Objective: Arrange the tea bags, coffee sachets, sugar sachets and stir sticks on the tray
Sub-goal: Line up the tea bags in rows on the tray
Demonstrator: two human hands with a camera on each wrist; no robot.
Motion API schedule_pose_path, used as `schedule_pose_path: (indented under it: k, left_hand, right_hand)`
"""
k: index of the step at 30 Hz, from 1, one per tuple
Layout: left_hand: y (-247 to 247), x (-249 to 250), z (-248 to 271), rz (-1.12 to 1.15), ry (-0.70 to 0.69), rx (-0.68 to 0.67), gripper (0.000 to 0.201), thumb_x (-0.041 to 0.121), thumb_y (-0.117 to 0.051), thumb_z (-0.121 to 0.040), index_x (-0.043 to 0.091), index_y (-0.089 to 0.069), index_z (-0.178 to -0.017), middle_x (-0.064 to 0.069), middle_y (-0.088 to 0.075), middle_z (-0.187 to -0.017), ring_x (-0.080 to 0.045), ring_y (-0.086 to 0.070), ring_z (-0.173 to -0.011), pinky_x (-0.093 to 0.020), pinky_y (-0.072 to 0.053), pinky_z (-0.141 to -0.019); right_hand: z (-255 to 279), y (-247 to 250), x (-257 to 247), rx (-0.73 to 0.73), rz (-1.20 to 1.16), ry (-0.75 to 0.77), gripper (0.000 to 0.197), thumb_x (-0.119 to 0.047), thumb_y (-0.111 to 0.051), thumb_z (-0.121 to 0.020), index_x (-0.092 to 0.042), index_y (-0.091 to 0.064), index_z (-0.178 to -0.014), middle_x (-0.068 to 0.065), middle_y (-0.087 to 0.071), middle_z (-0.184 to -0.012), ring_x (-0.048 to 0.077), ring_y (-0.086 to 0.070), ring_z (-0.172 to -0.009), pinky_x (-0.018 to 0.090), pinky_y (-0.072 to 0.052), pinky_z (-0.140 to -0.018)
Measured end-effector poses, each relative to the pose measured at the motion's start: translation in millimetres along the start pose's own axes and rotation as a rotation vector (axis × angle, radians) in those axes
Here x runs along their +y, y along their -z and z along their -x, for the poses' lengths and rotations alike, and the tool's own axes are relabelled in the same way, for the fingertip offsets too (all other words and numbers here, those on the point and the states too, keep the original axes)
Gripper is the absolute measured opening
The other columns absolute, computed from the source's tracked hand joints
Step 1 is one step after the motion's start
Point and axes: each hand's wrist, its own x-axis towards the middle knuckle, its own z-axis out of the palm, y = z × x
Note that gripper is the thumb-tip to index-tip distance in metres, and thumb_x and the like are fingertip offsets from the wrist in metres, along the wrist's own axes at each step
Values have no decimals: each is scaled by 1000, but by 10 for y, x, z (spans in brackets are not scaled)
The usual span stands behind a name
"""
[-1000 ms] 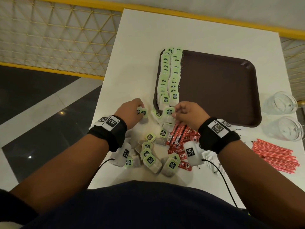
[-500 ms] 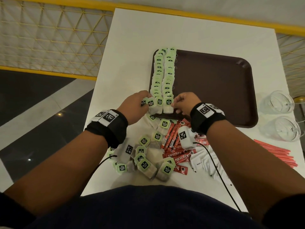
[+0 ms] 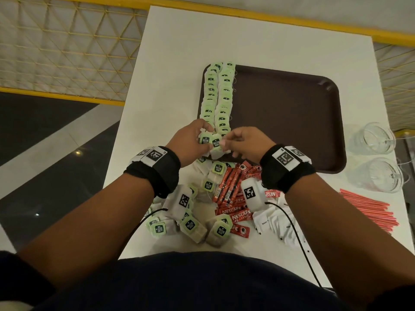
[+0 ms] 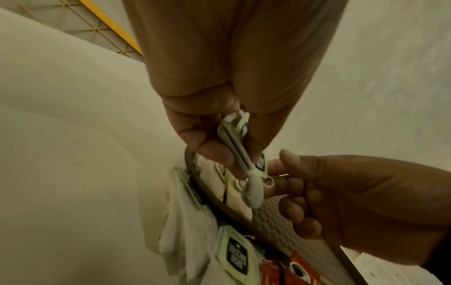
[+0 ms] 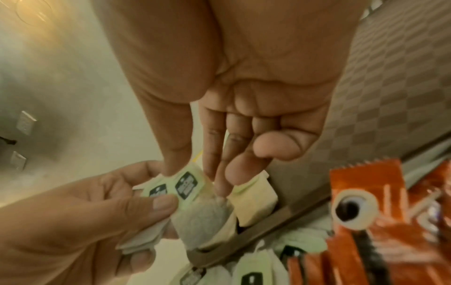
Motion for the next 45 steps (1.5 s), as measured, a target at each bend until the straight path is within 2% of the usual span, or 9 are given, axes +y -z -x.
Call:
schedule_pose_path:
  k: [3, 6, 14, 21, 26, 30, 35, 41, 45]
  left_hand:
    - [-73, 10, -39, 85, 28, -1, 35, 7, -70, -86, 18, -53, -115, 2, -65, -101, -14, -69, -81, -43, -61, -69]
    - [-120, 14, -58, 82, 28, 20, 34, 9, -71, -86, 14, -54, -116, 10, -62, -91, 4, -60, -63, -22, -55, -58]
    - [-116, -63, -108, 217, 158, 64, 13, 9, -52, -98, 10, -50, -110, -15, -67, -111, -26, -70, -85, -40, -61, -73]
    - [-18, -125, -99, 206, 196, 179, 6, 15, -55, -97, 11, -54, -101, -13, -67, -106, -27, -71, -83, -47, -59, -80]
    - [10, -138, -101, 52, 129, 230, 10, 21, -64, -91, 12, -62, -92, 1, -64, -85, -14, -57, -76, -26, -47, -70]
    - [-1, -107, -87, 196, 130, 211, 8, 16, -67, -91, 13, -60, -87, -5, -61, -85, -16, -58, -75, -28, -56, -68]
    - [-71, 11, -77, 336, 137, 124, 18, 12, -69, -89, 19, -56, -79, -6, -63, -80, -17, -64, -76, -35, -59, -72]
    - [-141, -16, -107, 111, 136, 142, 11, 16, -71, -87, 11, -64, -94, -8, -70, -88, -17, -64, -75, -30, -57, -68]
    - [-138, -95, -133, -131, 158, 207, 13, 19, -71, -86, 15, -62, -94, -1, -66, -90, -18, -61, -84, -27, -43, -73]
  right_hand:
    - [12, -8, 78, 5, -20, -13, 10, -23, -73, -86, -19, -65, -90, 0, -67, -80, 10, -60, -66, 21, -45, -59]
    - [-19, -4, 156, 34, -84, -29, 8, -20, -73, -85, -20, -65, -84, 3, -68, -81, 11, -59, -68, 21, -45, -60]
    - [-114, -40, 245, 106, -86, -124, 10, -18, -70, -88, -11, -67, -94, 5, -70, -81, 8, -59, -58, 18, -45, -47]
    - [-242, -58, 231, 120, 38, -195, 11, -19, -72, -86, -11, -67, -92, 3, -68, -80, 10, -57, -57, 26, -49, -54]
    - [-258, -44, 249, 162, 103, -178, 15, -22, -75, -84, -10, -68, -87, 1, -66, -75, 11, -55, -58, 30, -52, -61]
    - [-224, 2, 197, 195, 99, -78, 21, -32, -73, -84, -13, -67, -88, -2, -64, -79, 15, -60, -74, 37, -57, -74]
    - [-107, 18, 11, 14, -39, 12, 30, -37, -75, -83, -13, -67, -99, 0, -66, -86, 7, -57, -68, 20, -42, -61]
    - [-113, -55, 70, 56, 12, -18, 15, -23, -77, -83, -19, -65, -75, -10, -60, -62, -4, -53, -50, 14, -40, -52]
    - [-98, -68, 170, 59, 123, -100, 17, -27, -76, -83, -13, -69, -89, -2, -66, -76, 8, -58, -64, 26, -49, -61]
